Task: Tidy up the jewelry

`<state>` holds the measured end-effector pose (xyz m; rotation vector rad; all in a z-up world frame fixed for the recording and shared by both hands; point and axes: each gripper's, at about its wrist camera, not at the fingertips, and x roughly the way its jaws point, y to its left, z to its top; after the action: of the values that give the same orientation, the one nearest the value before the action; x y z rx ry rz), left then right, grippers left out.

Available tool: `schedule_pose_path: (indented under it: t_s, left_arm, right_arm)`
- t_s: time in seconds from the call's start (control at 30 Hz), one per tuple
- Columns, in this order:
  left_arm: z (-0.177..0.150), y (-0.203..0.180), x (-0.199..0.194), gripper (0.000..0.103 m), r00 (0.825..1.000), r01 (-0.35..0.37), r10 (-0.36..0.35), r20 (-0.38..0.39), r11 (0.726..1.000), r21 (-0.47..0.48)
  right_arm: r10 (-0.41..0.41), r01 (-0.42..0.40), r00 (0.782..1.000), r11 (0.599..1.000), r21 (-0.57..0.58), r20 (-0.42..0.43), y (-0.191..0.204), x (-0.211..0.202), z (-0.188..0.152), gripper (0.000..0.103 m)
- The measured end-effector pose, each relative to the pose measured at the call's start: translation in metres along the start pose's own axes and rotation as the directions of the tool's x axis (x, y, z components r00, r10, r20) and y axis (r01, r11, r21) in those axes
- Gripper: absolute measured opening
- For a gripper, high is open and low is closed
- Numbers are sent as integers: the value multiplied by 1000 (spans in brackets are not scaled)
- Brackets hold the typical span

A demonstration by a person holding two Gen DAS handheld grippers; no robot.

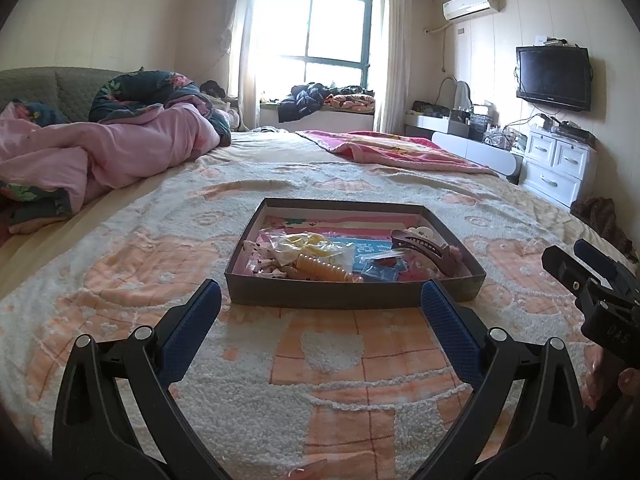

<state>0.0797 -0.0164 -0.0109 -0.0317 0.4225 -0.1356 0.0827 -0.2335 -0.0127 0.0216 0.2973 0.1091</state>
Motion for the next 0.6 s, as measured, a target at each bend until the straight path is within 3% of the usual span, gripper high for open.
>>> schedule_pose_path:
  t_s: [0.6]
  left_arm:
    - [1, 1, 1, 92, 1000, -1, 1, 3, 1000, -2]
  right_arm:
    - [-3, 3, 1000, 1000, -10, 3, 2, 0, -1, 97]
